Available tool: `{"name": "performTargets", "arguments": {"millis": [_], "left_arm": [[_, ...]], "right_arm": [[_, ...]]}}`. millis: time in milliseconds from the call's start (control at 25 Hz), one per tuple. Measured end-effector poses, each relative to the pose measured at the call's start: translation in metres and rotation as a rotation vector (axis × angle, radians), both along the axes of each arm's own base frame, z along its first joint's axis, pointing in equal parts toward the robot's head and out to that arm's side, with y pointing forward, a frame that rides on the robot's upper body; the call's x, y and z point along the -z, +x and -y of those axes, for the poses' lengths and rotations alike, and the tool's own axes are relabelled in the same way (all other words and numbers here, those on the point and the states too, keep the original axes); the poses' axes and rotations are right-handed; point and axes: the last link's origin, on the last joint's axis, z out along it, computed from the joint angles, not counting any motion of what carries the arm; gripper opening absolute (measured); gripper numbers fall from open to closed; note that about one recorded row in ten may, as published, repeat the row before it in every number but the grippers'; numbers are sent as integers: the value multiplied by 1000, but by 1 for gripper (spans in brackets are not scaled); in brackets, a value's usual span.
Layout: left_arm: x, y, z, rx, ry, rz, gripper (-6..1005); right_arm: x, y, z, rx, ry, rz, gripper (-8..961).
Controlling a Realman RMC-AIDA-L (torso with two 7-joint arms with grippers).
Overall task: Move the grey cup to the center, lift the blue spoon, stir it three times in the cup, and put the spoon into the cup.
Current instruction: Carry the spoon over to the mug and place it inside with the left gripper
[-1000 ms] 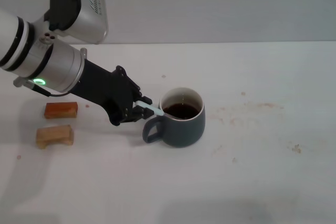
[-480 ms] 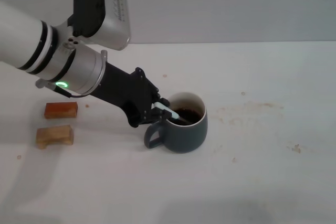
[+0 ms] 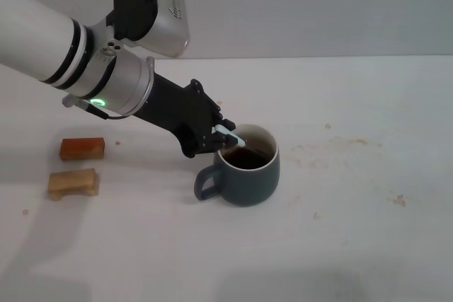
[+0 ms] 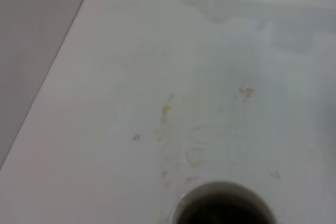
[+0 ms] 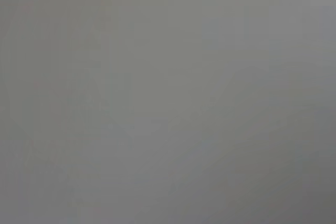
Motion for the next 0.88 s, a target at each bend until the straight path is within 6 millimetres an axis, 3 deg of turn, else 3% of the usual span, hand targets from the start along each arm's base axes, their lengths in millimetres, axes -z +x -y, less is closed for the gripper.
{"name": "performTargets", "arguments": {"millis": [400, 640, 880], "left_arm": [[-23, -26, 7, -76, 24, 6, 178], [-26, -25, 23, -68, 22, 6, 178], [-14, -13, 32, -45, -14, 18, 177]], "right_arm": [[-1, -3, 0, -10, 6, 0, 12], [0, -6, -3, -21, 3, 3, 12], [2, -7, -3, -24, -3, 5, 12]]}}
